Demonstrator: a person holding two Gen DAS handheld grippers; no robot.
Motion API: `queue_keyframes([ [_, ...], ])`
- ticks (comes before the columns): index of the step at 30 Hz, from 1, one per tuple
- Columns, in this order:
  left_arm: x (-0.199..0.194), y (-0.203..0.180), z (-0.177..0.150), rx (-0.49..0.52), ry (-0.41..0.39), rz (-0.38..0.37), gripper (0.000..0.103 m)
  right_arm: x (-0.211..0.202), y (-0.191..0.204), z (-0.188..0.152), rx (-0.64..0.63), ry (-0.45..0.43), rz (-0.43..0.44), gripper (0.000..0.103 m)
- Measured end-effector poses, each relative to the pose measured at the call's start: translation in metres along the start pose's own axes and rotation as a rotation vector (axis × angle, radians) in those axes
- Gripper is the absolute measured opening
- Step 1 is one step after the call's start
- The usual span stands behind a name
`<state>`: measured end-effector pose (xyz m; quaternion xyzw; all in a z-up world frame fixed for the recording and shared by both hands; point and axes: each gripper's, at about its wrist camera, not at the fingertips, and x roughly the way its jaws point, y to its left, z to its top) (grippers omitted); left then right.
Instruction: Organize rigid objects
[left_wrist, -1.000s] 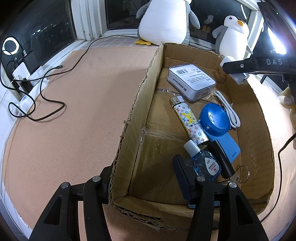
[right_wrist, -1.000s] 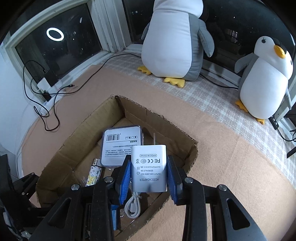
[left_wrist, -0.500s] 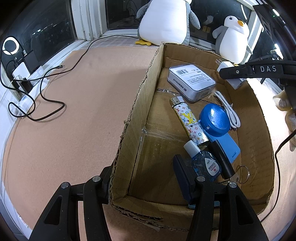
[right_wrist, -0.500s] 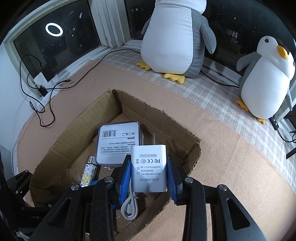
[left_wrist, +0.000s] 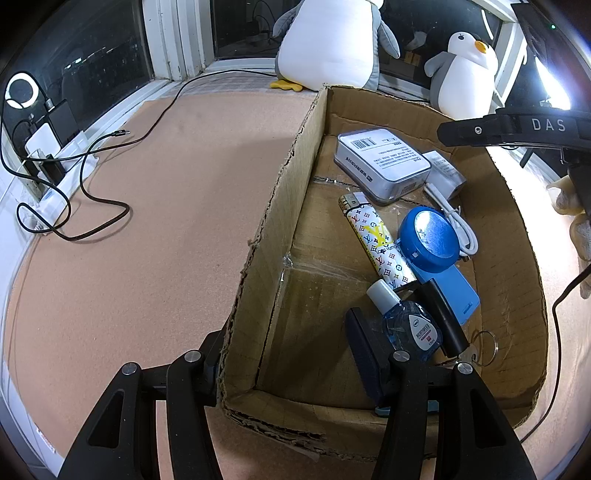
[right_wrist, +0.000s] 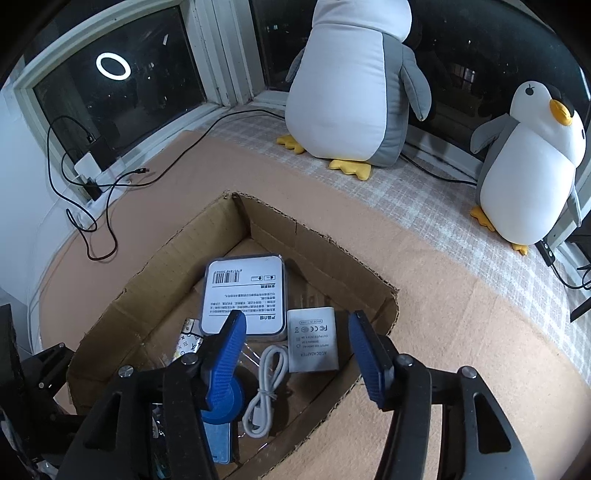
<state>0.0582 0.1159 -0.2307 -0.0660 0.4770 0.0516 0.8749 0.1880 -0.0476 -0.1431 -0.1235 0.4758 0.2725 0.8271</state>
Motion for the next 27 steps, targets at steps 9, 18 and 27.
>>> queue_keyframes([
  [9, 0.0, 0.0, 0.001, 0.003, 0.002, 0.003, 0.059, -0.015, 0.007, -0.008, -0.008, -0.01, 0.008, 0.056],
  [18, -0.001, -0.002, 0.002, 0.006, 0.01, 0.008, 0.059, -0.036, 0.004, -0.024, 0.012, -0.015, 0.01, 0.058],
  [27, -0.017, -0.006, 0.004, 0.02, -0.022, 0.018, 0.059, -0.061, 0.003, -0.044, 0.04, -0.028, 0.011, 0.06],
])
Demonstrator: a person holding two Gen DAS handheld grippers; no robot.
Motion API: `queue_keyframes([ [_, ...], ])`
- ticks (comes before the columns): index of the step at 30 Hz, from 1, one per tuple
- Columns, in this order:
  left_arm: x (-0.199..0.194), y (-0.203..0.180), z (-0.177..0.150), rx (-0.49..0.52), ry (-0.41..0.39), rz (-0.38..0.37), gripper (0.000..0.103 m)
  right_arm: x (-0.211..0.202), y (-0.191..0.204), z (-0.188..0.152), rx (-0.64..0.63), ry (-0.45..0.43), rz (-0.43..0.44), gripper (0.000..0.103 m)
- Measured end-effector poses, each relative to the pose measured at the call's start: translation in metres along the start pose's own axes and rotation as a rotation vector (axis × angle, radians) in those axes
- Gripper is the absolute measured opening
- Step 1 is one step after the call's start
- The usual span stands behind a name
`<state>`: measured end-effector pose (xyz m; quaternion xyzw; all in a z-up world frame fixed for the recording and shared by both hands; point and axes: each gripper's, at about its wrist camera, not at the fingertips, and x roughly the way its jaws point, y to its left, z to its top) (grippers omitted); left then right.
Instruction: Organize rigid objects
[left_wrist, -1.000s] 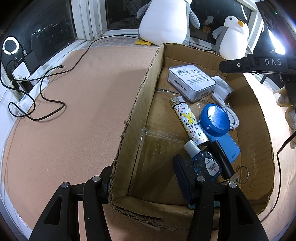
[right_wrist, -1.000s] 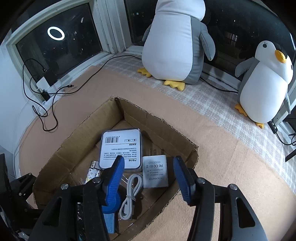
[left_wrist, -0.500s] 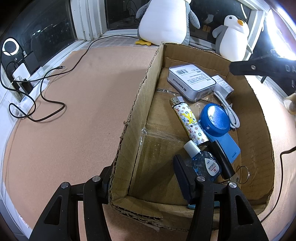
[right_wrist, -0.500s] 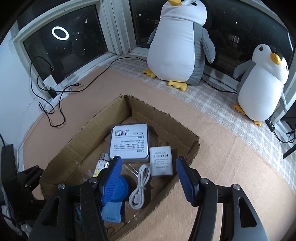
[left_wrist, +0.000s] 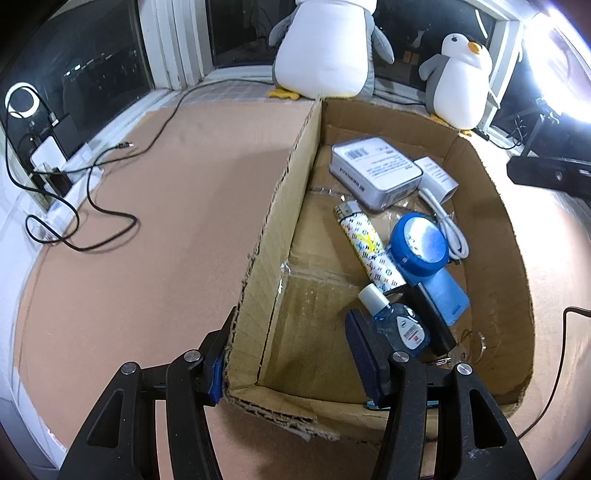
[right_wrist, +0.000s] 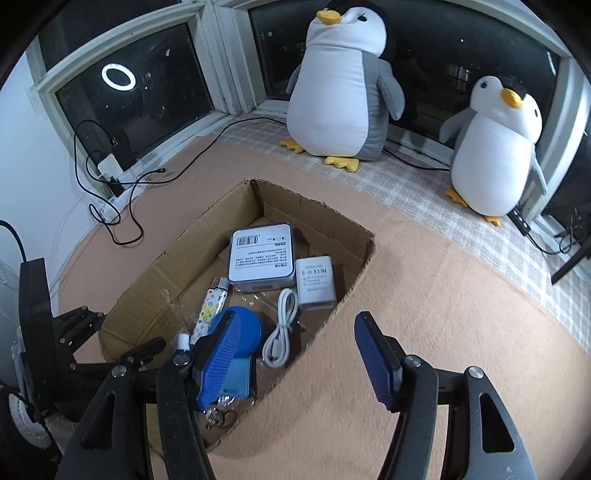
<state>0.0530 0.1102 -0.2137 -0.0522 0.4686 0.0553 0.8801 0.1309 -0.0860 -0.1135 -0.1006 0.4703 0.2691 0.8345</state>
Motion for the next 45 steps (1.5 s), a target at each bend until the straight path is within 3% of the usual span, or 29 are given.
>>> queue_keyframes([
  [7, -0.028, -0.003, 0.004, 0.013, -0.048, 0.005, 0.059, -0.029, 0.001, -0.012, 0.024, -0.028, -0.003, 0.062],
  [9, -0.038, -0.003, 0.005, 0.016, -0.067, 0.001, 0.059, -0.041, 0.002, -0.016, 0.03, -0.045, -0.003, 0.067],
  [19, -0.096, -0.016, 0.01, 0.067, -0.185, 0.0, 0.07, -0.093, 0.011, -0.037, 0.083, -0.14, -0.019, 0.073],
  [24, -0.116, -0.022, 0.01, 0.079, -0.219, -0.002, 0.071, -0.112, 0.014, -0.05, 0.108, -0.189, -0.05, 0.076],
  [38, -0.162, -0.033, 0.009, 0.089, -0.323, -0.014, 0.082, -0.143, 0.025, -0.08, 0.198, -0.316, -0.105, 0.088],
  [45, -0.174, -0.039, 0.007, 0.11, -0.343, -0.026, 0.083, -0.15, 0.026, -0.086, 0.215, -0.339, -0.133, 0.088],
])
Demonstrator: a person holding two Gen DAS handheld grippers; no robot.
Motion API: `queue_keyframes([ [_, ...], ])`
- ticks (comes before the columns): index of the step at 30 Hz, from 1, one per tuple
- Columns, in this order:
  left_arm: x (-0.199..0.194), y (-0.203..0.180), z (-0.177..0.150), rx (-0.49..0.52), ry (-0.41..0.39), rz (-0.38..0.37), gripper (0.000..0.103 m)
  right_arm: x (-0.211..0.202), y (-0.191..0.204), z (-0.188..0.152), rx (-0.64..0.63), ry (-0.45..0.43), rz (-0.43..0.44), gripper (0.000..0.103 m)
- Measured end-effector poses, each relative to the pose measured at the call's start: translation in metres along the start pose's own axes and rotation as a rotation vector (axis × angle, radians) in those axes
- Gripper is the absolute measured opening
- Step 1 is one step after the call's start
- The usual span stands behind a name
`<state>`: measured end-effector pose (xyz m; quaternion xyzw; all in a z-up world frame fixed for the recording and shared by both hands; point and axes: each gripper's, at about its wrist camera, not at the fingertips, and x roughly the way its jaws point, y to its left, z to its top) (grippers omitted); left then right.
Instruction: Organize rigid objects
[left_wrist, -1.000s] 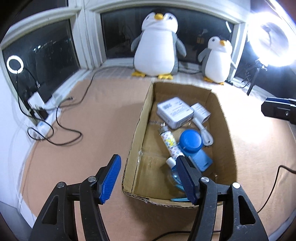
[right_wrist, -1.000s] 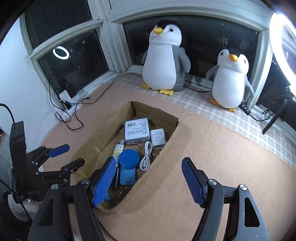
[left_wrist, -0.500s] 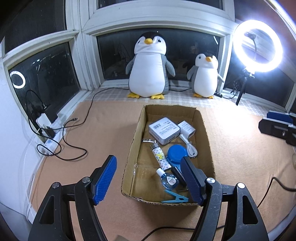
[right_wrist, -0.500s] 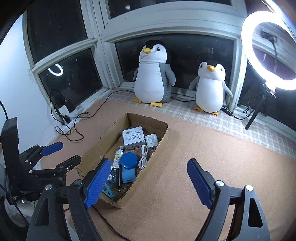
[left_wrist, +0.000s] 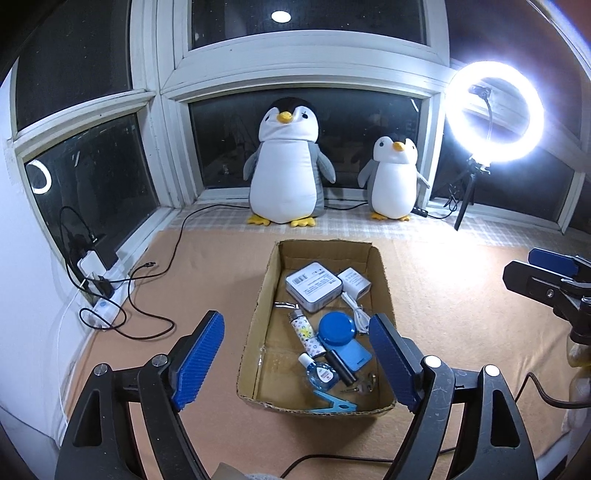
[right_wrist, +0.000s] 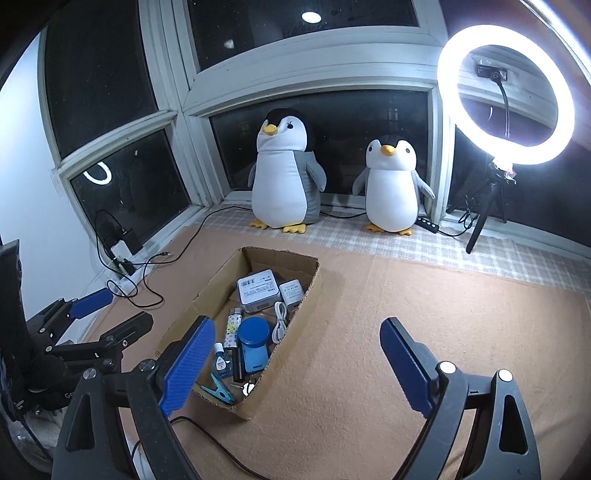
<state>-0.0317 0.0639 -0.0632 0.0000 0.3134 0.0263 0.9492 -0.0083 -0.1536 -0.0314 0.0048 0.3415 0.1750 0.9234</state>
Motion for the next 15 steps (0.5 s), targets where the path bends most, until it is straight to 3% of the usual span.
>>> queue_keyframes([
  [15, -0.0011, 0.0027, -0.0014, -0.012, 0.003, 0.008, 0.084, 0.0035, 0.0007, -0.0054, -0.002, 0.011, -0.002, 0.089],
])
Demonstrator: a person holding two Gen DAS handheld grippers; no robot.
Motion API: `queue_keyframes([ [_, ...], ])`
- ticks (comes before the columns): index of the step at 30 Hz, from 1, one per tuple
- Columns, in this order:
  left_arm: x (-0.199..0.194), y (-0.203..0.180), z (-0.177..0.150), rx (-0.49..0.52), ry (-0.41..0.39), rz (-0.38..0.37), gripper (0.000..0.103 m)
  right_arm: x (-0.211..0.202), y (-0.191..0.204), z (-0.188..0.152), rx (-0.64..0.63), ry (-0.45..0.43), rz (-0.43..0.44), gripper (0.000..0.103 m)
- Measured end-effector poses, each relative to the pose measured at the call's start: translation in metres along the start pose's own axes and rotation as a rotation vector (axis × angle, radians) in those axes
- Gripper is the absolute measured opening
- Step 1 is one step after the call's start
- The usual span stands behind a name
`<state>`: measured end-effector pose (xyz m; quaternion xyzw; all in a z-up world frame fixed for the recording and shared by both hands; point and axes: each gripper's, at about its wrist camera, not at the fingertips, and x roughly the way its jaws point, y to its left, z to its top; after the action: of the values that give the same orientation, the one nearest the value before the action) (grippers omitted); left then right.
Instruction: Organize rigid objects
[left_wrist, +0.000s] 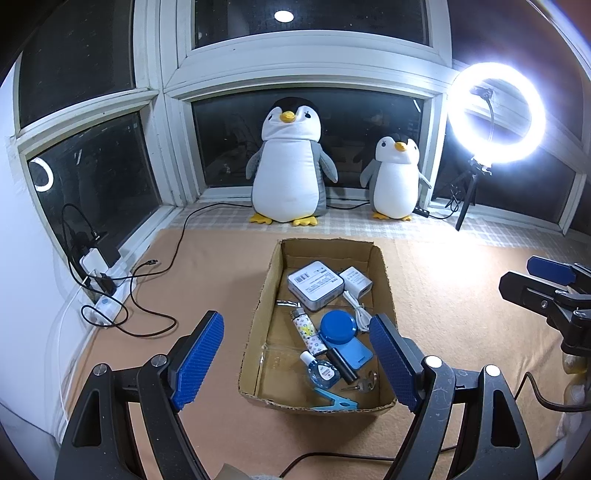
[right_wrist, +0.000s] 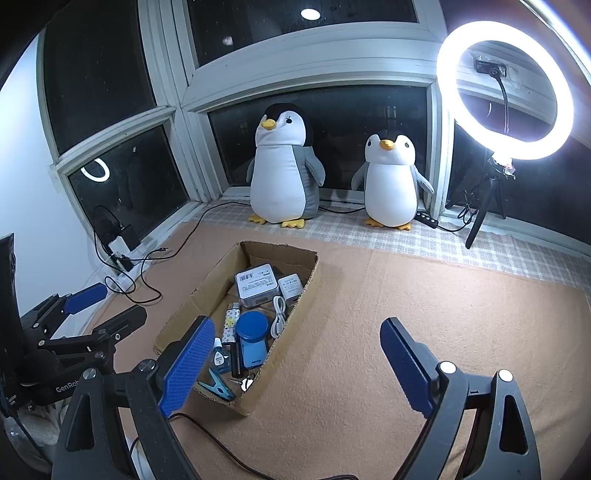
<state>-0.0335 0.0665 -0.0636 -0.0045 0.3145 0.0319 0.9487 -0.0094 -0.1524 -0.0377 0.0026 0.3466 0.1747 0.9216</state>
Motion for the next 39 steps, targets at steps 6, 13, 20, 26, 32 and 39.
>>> queue_keyframes([
  [6, 0.0014, 0.0007, -0.0003, -0.002, 0.003, 0.0, 0.084, 0.003, -0.0008, 0.0002, -0.002, 0.009, 0.001, 0.089],
  [13, 0.0014, 0.0008, -0.0003, -0.004, 0.002, 0.003, 0.084, 0.0038, -0.0005, -0.0003, -0.001, 0.01, 0.004, 0.089],
  [20, 0.0027, 0.0019, -0.001, -0.007, 0.004, 0.004, 0.084, 0.0044, -0.0008, -0.0004, -0.001, 0.012, 0.004, 0.089],
  [26, 0.0026, 0.0019, -0.0014, -0.007, 0.005, 0.004, 0.084, 0.0056, -0.0022, -0.0012, 0.001, 0.015, 0.006, 0.089],
  [32, 0.0026, 0.0023, -0.0009, -0.007, 0.005, 0.004, 0.084, 0.0064, -0.0023, -0.0022, 0.0, 0.018, 0.008, 0.089],
  [39, 0.0029, 0.002, -0.0016, -0.005, 0.008, 0.003, 0.084, 0.0077, -0.0042, -0.002, -0.001, 0.023, 0.013, 0.089],
])
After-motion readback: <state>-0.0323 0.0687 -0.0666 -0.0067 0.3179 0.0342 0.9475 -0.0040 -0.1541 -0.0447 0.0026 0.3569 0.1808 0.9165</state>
